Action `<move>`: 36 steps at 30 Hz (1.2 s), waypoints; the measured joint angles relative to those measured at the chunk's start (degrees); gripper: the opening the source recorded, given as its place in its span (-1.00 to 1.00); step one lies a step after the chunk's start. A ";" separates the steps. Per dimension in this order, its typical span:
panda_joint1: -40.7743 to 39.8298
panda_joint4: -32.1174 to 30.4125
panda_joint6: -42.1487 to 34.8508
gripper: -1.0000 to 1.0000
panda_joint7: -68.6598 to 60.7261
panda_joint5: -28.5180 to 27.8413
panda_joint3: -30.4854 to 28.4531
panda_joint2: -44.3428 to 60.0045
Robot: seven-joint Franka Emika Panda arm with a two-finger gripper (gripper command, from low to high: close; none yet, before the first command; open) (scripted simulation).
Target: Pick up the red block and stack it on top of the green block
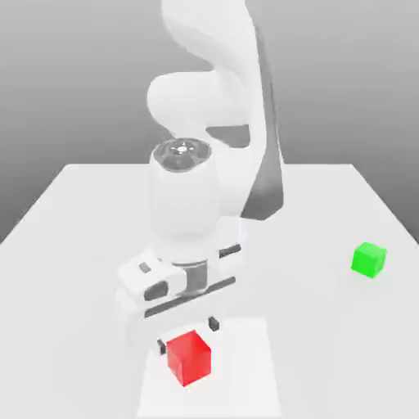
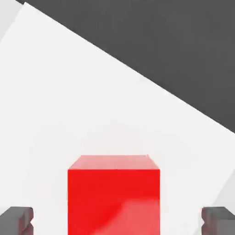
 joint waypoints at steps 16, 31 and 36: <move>4.46 -2.35 -9.39 -1.00 1.64 -4.83 1.23 -11.72; 35.77 -8.19 -12.84 -1.00 -16.94 -1.55 17.11 -21.14; 44.67 -10.12 -13.93 -1.00 -23.37 -0.18 23.59 -24.36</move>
